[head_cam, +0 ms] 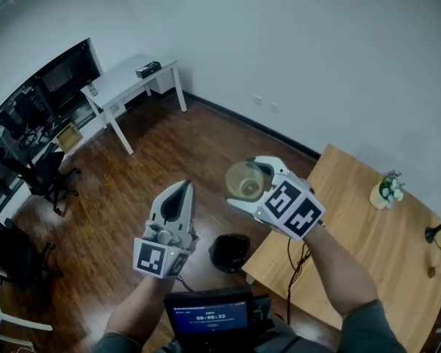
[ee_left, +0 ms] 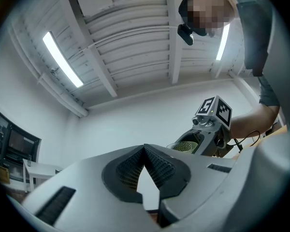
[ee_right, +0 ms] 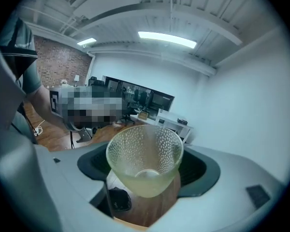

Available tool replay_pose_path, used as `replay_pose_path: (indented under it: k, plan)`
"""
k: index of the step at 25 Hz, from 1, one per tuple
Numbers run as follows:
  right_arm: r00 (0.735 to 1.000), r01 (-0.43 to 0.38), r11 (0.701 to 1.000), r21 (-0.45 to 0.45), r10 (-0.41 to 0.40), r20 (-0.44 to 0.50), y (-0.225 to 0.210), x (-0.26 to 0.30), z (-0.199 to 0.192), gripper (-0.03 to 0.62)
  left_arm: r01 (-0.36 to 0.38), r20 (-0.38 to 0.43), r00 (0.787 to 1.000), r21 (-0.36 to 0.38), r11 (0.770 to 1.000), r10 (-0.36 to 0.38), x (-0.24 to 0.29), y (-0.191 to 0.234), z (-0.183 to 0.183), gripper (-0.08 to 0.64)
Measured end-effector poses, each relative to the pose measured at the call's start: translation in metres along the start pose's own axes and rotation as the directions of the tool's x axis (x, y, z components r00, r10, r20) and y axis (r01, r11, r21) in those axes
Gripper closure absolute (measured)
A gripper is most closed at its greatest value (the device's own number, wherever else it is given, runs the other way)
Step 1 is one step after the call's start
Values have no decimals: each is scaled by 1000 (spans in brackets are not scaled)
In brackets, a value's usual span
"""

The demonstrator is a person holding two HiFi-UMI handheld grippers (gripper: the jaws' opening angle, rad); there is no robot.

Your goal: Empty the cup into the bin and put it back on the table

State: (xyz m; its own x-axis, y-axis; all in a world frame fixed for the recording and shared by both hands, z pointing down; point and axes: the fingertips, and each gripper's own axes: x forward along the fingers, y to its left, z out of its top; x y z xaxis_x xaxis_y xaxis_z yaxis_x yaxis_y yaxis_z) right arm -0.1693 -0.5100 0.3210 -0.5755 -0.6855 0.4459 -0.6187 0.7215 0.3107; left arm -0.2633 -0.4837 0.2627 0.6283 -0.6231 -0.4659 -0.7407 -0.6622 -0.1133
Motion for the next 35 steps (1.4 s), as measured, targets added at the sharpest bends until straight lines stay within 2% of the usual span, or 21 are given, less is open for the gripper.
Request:
replay_pose_path:
  k: [7, 11, 15, 19, 23, 28, 33, 35]
  plan:
    - [998, 16, 997, 76, -21, 66, 7, -44, 0, 193, 31, 3, 1000, -18, 999, -31, 5, -26, 7, 563]
    - [995, 18, 993, 118, -30, 99, 10, -68, -2, 193, 46, 20, 999, 5, 999, -47, 11, -41, 13, 563]
    - [993, 22, 990, 143, -38, 113, 16, -91, -8, 193, 99, 13, 995, -35, 995, -98, 15, -69, 16, 563]
    - [989, 67, 981, 182, -89, 117, 20, -110, -13, 193, 159, 38, 987, -44, 986, -158, 19, -87, 20, 563]
    - [983, 127, 968, 218, -153, 104, 26, -126, -17, 193, 239, 43, 971, -70, 968, -237, 19, -101, 14, 563]
    - [968, 215, 943, 255, -239, 70, 32, -142, -18, 193, 296, 80, 954, -124, 947, -288, 17, -105, 17, 563]
    - [951, 288, 913, 290, -309, 28, 47, -152, -17, 193, 364, 53, 931, -204, 909, -361, 8, -109, 9, 563]
    - [939, 323, 894, 311, -344, 12, 52, -159, -18, 193, 383, 68, 923, -226, 896, -378, 7, -110, 11, 563]
